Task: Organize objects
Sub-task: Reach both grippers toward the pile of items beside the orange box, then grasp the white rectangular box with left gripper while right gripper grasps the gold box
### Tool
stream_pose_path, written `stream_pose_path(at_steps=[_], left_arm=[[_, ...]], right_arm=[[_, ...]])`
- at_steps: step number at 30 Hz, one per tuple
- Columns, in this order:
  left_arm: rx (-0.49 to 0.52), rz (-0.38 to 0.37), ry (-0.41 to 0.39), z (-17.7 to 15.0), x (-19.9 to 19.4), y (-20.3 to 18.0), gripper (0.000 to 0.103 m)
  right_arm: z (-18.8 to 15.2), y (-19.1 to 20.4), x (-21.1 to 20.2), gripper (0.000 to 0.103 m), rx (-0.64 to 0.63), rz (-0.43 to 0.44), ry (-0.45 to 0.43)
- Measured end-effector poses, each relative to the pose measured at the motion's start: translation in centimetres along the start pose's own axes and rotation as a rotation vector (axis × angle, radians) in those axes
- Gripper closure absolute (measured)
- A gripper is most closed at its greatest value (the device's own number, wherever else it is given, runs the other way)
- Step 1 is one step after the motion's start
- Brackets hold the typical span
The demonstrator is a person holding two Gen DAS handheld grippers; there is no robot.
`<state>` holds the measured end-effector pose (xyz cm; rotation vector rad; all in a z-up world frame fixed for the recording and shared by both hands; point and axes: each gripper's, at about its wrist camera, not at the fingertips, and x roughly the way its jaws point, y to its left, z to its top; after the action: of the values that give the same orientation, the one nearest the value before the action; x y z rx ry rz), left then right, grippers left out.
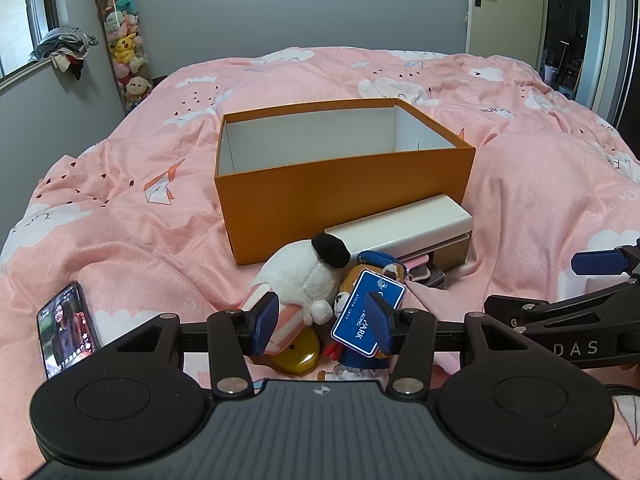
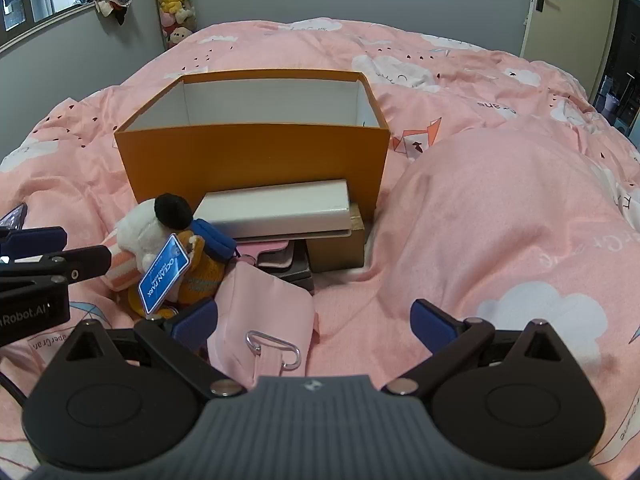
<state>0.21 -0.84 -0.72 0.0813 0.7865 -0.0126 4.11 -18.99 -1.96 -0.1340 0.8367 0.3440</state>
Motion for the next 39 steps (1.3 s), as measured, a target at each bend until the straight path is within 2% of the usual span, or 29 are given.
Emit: stream_pose_path(at_steps=[16, 22, 25, 26, 27, 28, 32, 34, 39], left_arm=[[-0.003, 0.003, 0.01, -0.3, 0.2, 0.0, 0.044], [-0.007, -0.017, 0.025, -0.1, 0.7, 0.2, 0.044], [0.001, -0.074, 0.025, 0.4, 1.1, 0.6, 0.056], [0.011, -0.096, 0.018, 0.8, 1.3, 0.7, 0.06], [0.032, -0.112, 0.01, 1.2, 1.6, 0.7, 0.061], [0.065, -0.125, 0.003, 1.6, 1.9, 0.4, 0.061], [0.247, -0.183, -0.025, 3.2, 3.3, -1.4, 0.06], [0.335, -0.2, -0.031, 3.9, 4.5, -2.6, 0.06], [0.521, -0.188, -0.023, 4.4, 8.0, -5.7, 0.053]], right_arm=[[0.0, 0.1, 0.0, 0.001, -0.004, 0.0, 0.005], [-0.1, 0.3, 0.4, 0.001, -0.023, 0.015, 0.017], [0.3, -0.1, 0.9, 0.012, -0.013, 0.04, 0.031], [0.5, -0.3, 1.1, 0.021, -0.01, 0.047, 0.038], [0.8, -0.5, 1.4, 0.027, -0.005, 0.053, 0.048], [1.1, -0.7, 1.7, 0.029, 0.0, 0.06, 0.057], [2.3, -1.7, 3.3, 0.046, 0.009, 0.066, 0.075], [3.0, -2.1, 4.2, 0.05, 0.007, 0.056, 0.084], [4.1, -3.2, 6.1, 0.061, -0.013, 0.042, 0.076]])
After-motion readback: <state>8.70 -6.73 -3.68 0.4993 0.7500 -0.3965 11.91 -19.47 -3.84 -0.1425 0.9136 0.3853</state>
